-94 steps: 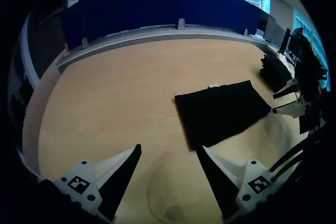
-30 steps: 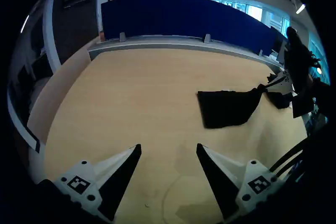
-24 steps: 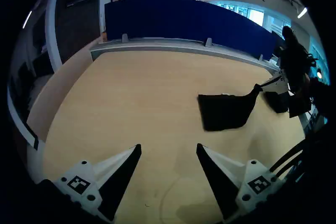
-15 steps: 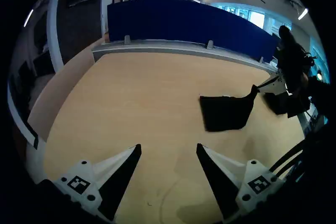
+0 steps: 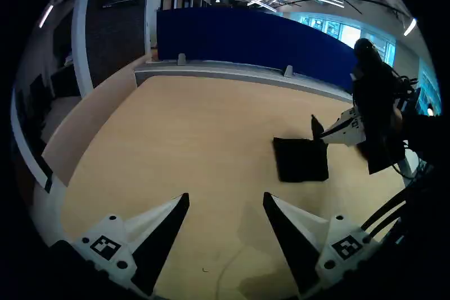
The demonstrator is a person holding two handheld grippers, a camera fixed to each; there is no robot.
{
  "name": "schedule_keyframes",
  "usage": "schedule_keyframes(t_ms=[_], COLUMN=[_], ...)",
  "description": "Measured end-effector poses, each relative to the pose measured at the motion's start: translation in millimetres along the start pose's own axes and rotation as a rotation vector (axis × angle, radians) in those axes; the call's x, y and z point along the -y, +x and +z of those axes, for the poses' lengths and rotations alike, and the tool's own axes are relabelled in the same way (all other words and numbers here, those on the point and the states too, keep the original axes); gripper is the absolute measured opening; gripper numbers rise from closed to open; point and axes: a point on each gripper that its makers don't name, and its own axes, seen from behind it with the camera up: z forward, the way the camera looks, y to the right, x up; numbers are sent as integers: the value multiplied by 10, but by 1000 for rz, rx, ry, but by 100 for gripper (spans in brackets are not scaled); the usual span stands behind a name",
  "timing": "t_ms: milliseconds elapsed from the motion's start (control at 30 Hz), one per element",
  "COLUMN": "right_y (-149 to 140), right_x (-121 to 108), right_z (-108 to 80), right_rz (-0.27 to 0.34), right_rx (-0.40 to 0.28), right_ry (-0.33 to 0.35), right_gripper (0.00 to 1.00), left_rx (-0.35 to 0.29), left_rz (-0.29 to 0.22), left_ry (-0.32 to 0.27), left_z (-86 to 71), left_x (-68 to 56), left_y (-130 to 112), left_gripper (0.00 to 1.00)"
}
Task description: Fold towel
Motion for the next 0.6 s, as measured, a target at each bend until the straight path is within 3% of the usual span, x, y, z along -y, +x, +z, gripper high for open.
schedule_keyframes(t_ms=[167,300,600], right_y=[-62,-223,-260], right_x=[443,671,677], right_z=[403,654,666], right_rz=[-21,-16,3], right_rx=[37,87,95], right_ry=[80,119,123], right_gripper=[5,5,6], left_rx=[-2,2,6], left_rz=[-7,-4,-13], left_ry=[11,20,16], left_z=[-44,-47,-67], left_x=[35,60,54], left_y=[-47,-101,-142], left_gripper=[98,98,98])
